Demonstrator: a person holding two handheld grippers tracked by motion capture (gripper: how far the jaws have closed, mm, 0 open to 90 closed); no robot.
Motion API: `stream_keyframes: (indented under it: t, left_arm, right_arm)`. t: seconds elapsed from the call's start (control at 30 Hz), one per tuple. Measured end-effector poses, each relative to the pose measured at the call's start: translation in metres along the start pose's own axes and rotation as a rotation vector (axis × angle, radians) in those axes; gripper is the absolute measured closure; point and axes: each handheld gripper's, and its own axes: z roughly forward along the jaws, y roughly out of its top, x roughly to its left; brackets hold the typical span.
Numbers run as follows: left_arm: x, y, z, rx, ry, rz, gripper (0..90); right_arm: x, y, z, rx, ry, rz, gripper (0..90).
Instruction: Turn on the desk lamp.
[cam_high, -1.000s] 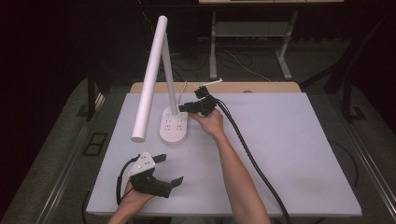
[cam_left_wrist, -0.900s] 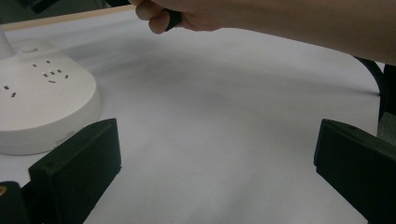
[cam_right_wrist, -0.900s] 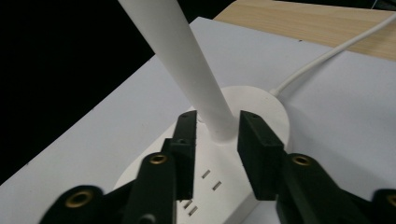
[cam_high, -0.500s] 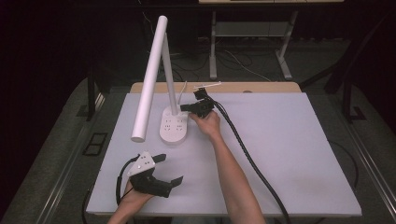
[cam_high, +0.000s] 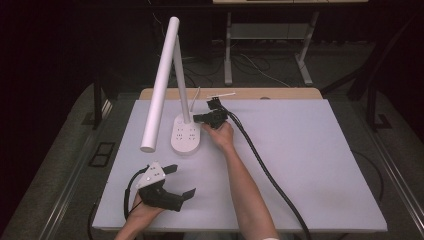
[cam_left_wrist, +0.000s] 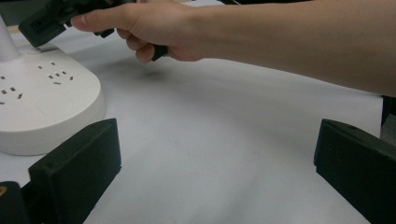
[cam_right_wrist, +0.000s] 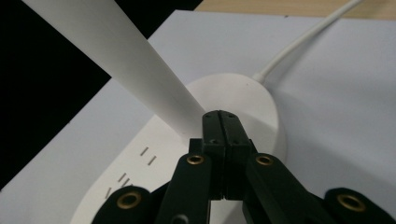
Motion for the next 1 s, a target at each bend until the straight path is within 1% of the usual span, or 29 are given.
stream_keyframes:
  t: [0.07,0.1,0.27,0.4,0.6,0.63,0.7,0.77,0.87,0.93,1.0]
  left_arm:
    - [-0.0001,0.0000,0.0001,0.002,-0.001,0.001,0.0]
    - [-0.0002,0.0000,0.0002,0.002,-0.001,0.001,0.0]
    - [-0.0004,-0.0001,0.0007,0.003,-0.002,0.001,0.0]
    - [-0.0005,0.0000,0.0008,0.003,-0.003,0.005,0.0]
    - [-0.0007,-0.0001,0.0010,0.006,-0.002,0.006,0.0]
    - [-0.0008,-0.0001,0.0011,0.006,-0.003,0.007,0.0]
    - [-0.0008,-0.0002,0.0014,0.006,-0.003,0.008,0.0]
    - [-0.0008,-0.0001,0.0010,0.008,-0.003,0.009,0.0]
    - [-0.0005,-0.0003,0.0014,0.006,-0.002,0.005,0.0]
    - [-0.0003,-0.0003,0.0018,0.008,-0.002,0.005,0.0]
    - [-0.0001,-0.0004,0.0020,0.009,-0.003,0.005,0.0]
  right_arm:
    - [-0.0015,-0.0013,0.0013,-0.002,0.009,0.004,89.2]
    - [-0.0015,-0.0016,0.0019,-0.009,0.011,0.014,89.2]
    - [-0.0023,-0.0037,0.0036,-0.022,0.022,0.001,89.4]
    - [-0.0004,-0.0040,0.0034,-0.017,0.008,-0.019,89.5]
    - [-0.0006,-0.0058,0.0035,-0.027,0.006,-0.015,89.6]
    - [-0.0007,-0.0067,0.0036,-0.034,0.006,-0.003,89.6]
    - [-0.0024,-0.0095,0.0041,-0.054,0.016,0.006,89.7]
    - [-0.0037,-0.0106,0.0040,-0.061,0.024,0.014,89.6]
    - [-0.0022,-0.0093,0.0037,-0.053,0.020,0.021,89.6]
    - [-0.0010,-0.0090,0.0028,-0.055,0.004,0.016,89.5]
    - [-0.0012,-0.0084,0.0007,-0.059,0.013,0.026,89.6]
